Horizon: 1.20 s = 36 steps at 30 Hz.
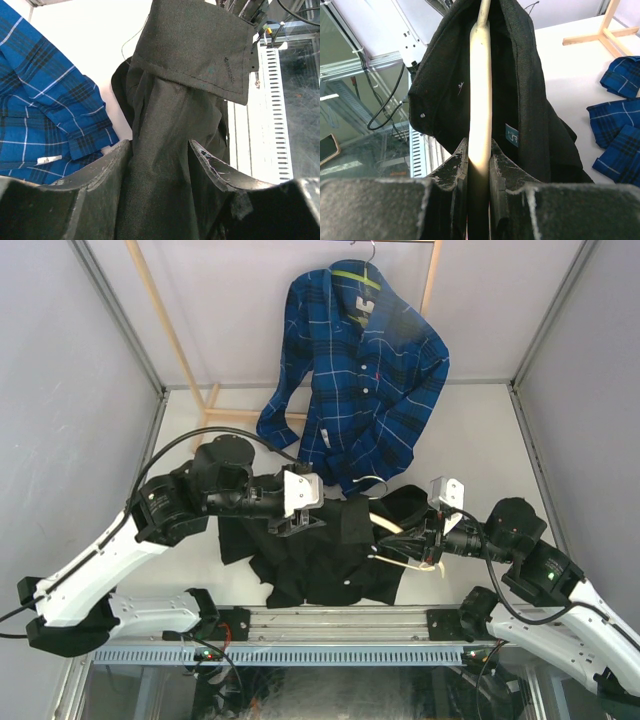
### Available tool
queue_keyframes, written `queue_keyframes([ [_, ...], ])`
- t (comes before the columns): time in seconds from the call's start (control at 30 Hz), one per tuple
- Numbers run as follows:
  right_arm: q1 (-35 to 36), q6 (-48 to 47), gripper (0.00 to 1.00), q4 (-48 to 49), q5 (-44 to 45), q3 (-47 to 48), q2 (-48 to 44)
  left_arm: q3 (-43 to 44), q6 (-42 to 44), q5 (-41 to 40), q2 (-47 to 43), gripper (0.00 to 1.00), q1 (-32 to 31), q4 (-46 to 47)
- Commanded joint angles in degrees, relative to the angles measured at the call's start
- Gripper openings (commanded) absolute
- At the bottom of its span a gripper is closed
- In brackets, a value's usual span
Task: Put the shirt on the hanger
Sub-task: Hang the shirt on the hanger.
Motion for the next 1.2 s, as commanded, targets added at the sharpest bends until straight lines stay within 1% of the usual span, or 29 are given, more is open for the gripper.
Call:
queue_keyframes([
  [0.0,-0.02,-0.80,0.00,6.89,-1.33,2.27,1.34,3.15,-1.24,8.53,1.79,0.50,-0.87,2.15],
  [0.07,-0.04,-0.93,0.00,6.99,-1.55,2.21,1.43,3.20,-1.42,8.85,2.00,0.49,-0.98,2.15],
  [0.17,-0.07,-0.96,0.00,7.01,-1.52,2.26,1.48,3.24,-1.58,9.16,2.27,0.42,-1.12,2.15],
  [0.33,-0.02,-2.23,0.00,4.86,-2.69,3.03,2.34,3.95,-1.45,5.46,1.86,0.41,-1.25,1.45],
  [0.53,0.06,-5.55,0.00,-0.12,-8.02,5.32,3.21,3.92,-1.50,0.01,-1.42,0.54,-1.25,0.94],
  [0.57,0.06,-6.03,0.00,-0.92,-8.30,5.61,3.19,3.83,-1.67,-0.63,-2.06,0.57,-1.18,0.99],
  [0.77,0.11,-7.59,0.00,-3.58,-8.08,5.98,2.87,2.52,-2.59,-2.86,-4.08,0.66,-1.23,1.02],
  [0.93,0.11,-7.36,0.00,-3.32,-7.46,5.98,2.36,1.80,-2.73,-1.69,-4.03,0.66,-1.23,0.58],
  [1.07,0.15,-6.97,0.00,-2.48,-7.36,5.99,2.41,1.41,-3.60,1.63,-2.67,0.65,-1.25,0.59],
  [1.17,0.19,-6.62,0.00,-1.49,-7.96,6.06,2.85,1.27,-4.42,5.16,-0.80,0.62,-1.26,0.61],
])
